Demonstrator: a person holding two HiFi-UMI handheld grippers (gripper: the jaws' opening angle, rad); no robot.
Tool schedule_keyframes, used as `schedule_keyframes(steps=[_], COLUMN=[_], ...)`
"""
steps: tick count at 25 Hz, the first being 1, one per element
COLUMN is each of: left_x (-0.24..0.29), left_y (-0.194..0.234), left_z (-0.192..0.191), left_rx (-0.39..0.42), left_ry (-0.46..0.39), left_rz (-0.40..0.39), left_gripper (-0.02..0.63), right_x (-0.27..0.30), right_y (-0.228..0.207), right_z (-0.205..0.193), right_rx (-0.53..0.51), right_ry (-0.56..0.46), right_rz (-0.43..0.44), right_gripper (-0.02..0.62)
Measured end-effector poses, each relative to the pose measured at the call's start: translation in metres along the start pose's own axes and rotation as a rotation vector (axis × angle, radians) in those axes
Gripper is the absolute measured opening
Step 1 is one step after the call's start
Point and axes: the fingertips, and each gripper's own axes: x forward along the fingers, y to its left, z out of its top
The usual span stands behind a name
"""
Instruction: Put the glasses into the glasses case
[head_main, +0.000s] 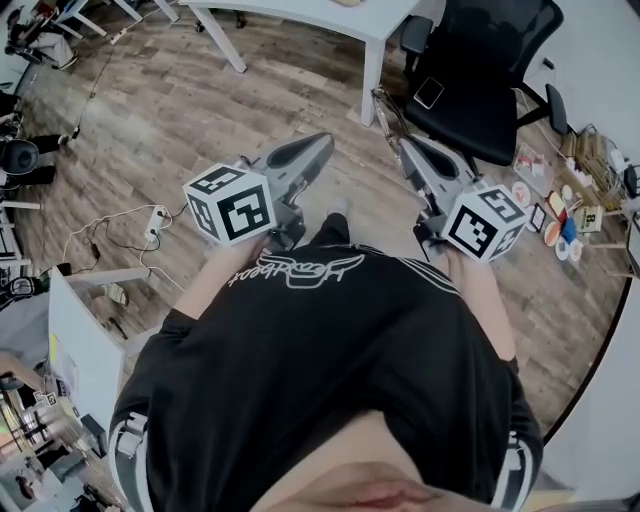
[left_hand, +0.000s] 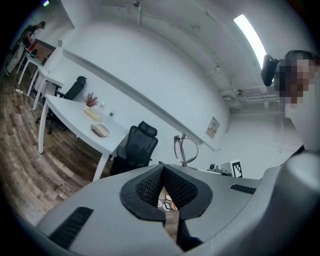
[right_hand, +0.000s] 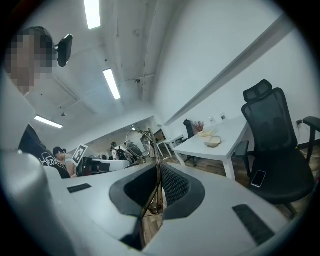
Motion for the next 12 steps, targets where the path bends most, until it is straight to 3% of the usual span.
schedule_keyframes(steps=[12], left_x=[0.085], left_y=[0.152], left_z=[0.115], left_rx=[-0.039], left_ry=[0.037], left_rz=[-0.053], left_gripper=[0.006], right_x=[0.156], right_y=[-0.096], right_z=[0.069], right_rx=[0.025], right_ry=[0.019], right_rz=[-0.080], right_gripper=[0.026])
